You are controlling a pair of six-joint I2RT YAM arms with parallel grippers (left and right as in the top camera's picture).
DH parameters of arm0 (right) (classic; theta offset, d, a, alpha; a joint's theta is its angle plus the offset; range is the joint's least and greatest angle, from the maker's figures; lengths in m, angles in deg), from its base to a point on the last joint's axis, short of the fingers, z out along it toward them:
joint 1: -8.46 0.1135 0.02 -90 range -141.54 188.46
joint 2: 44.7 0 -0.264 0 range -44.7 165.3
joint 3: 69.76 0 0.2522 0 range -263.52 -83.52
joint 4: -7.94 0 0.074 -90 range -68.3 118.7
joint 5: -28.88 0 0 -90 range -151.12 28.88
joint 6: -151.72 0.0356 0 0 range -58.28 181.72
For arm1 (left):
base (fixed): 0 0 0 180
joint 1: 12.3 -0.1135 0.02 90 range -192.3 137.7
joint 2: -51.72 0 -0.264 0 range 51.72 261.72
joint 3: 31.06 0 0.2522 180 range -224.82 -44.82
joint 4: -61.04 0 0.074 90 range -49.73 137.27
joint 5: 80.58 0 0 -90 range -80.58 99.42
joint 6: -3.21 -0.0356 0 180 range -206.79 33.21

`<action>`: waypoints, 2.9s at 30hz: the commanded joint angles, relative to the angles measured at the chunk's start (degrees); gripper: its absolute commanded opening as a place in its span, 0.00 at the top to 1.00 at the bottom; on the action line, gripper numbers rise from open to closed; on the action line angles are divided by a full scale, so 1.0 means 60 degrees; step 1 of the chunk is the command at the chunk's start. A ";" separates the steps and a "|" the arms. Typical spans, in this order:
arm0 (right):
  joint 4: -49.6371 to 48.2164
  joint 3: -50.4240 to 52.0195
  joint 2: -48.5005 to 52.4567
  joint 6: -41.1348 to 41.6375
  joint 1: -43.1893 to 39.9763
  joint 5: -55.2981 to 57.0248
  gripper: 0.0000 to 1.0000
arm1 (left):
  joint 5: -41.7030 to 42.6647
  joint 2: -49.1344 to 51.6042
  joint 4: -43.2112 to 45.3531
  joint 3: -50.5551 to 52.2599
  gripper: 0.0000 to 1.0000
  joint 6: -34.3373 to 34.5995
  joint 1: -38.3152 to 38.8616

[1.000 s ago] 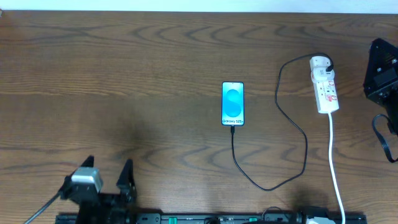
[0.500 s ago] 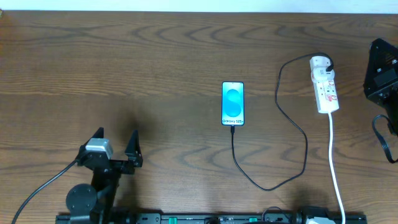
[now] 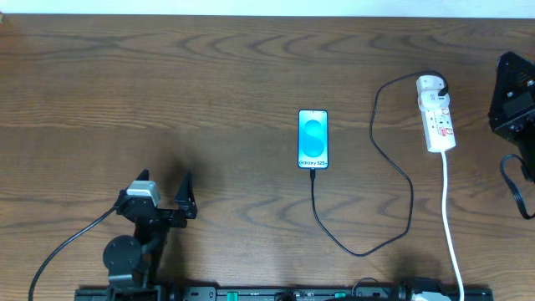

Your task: Plug charger to phone and switch on socket

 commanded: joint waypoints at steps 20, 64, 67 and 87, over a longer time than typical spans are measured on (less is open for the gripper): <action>-0.0044 0.0015 -0.0058 0.0004 0.0084 0.0007 0.83 | -0.0073 -0.0011 0.0801 0.0976 0.12 0.0018 -0.0040; 0.0186 0.0015 -0.0058 0.0295 0.0084 0.0062 0.80 | -0.0073 -0.0080 0.0801 0.0976 0.12 0.0018 0.0149; 0.0171 0.0015 -0.0058 0.0361 0.0084 -0.0317 0.79 | -0.0073 -0.0080 0.0801 0.0976 0.12 0.0018 0.0149; 0.2696 0.0015 -0.0051 0.1351 0.0073 -0.0302 0.01 | -0.0073 -0.0080 0.0801 0.0976 0.12 0.0018 0.0149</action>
